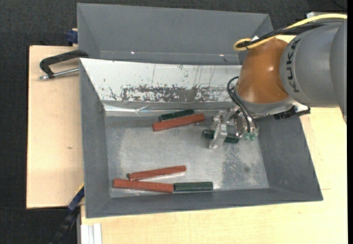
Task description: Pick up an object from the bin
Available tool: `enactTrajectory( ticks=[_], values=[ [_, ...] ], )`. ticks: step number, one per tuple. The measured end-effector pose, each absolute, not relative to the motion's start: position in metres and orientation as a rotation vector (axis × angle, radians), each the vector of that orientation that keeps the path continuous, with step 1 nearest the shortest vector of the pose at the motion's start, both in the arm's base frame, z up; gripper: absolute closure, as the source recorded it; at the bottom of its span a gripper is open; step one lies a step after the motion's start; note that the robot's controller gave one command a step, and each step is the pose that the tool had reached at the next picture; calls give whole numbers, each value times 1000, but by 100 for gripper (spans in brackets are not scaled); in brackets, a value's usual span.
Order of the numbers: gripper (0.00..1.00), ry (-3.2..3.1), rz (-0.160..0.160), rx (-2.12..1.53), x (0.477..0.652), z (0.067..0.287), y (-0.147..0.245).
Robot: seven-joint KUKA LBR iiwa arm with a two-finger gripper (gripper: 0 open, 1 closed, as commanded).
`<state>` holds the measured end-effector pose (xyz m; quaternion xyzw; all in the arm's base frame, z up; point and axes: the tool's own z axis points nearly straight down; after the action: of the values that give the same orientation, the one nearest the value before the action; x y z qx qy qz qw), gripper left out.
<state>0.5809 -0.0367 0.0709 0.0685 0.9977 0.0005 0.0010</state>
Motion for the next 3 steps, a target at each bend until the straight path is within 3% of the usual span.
enactTrajectory(
  ticks=[1,2,3],
  values=[
    [100,3131,2,191,569,190,-37],
    [100,3131,2,191,569,190,-37],
    [0,3132,1,-233,571,174,-39]
  ],
)
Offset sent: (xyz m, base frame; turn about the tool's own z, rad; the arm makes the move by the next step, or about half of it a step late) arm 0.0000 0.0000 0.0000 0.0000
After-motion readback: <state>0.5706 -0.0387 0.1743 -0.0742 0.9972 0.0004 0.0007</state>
